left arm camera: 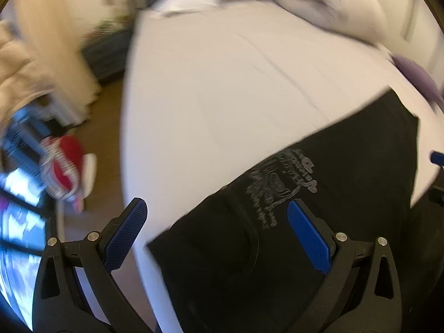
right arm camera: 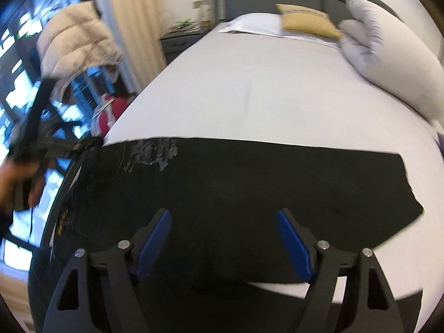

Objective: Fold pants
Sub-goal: 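Grasp the jeans waistband with the left gripper while the right gripper grasps the waistband too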

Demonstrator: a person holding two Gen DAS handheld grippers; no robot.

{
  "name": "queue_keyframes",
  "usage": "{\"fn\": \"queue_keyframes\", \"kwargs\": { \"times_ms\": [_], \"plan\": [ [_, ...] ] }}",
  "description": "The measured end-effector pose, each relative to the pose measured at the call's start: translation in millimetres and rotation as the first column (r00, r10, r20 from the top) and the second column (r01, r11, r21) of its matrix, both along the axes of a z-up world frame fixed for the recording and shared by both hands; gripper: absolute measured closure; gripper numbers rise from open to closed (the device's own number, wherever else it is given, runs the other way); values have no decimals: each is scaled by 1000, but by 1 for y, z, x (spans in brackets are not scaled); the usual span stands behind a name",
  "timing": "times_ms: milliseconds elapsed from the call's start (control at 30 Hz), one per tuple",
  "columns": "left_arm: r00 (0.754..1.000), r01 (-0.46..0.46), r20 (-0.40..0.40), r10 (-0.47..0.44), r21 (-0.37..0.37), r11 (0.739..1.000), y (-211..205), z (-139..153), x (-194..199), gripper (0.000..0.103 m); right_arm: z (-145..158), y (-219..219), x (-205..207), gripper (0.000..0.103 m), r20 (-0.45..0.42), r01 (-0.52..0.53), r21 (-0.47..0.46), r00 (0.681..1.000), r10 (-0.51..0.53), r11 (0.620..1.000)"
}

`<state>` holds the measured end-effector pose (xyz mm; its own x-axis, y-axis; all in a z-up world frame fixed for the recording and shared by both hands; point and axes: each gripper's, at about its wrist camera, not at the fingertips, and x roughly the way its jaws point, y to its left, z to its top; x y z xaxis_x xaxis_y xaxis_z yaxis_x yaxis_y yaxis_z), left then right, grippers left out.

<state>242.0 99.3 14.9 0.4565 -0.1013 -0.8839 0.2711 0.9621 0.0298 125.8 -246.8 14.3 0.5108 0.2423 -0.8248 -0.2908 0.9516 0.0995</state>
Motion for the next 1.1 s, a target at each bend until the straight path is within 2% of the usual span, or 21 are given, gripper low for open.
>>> {"fn": "queue_keyframes", "kwargs": {
  "times_ms": [100,167,233,367,433,533,600,633,667,767,933,1100],
  "plan": [
    [988,108,-112,-110,-27,994,-3,-20,28,0,-13,3,3,26,-9,-62,0,998,62,998],
    [965,177,-190,-182,-44,983,-4,-36,42,0,-20,4,6,28,-23,-85,9,996,85,996],
    [949,207,-238,-208,-29,978,-4,-49,51,1,-28,4,10,29,-37,-99,4,994,99,995],
    [921,216,-321,-220,-48,975,5,-69,65,24,-38,6,21,31,-54,-118,-4,992,118,993],
    [918,208,-331,-220,-74,975,12,-71,69,27,-38,8,25,31,-54,-131,-8,990,130,991],
    [917,187,-338,-210,-100,977,20,-68,74,50,-39,14,33,32,-51,-152,-6,987,152,988],
    [915,172,-348,-205,-124,977,24,-64,77,76,-38,23,40,33,-47,-171,-12,984,170,985],
    [914,170,-349,-205,-129,977,25,-61,77,81,-38,27,43,34,-46,-181,-17,983,180,983],
    [916,172,-344,-206,-126,977,26,-58,77,88,-37,32,46,35,-43,-199,-23,979,198,980],
    [935,190,-289,-204,-77,979,22,-44,68,96,-33,47,57,36,-22,-250,-54,968,250,967],
    [972,201,-119,-200,-7,980,22,1,33,99,-25,60,81,40,-11,-333,-100,943,334,938],
    [977,215,-8,-215,15,976,18,30,-2,99,-25,81,104,41,-33,-439,-164,898,440,884]
  ]
}}
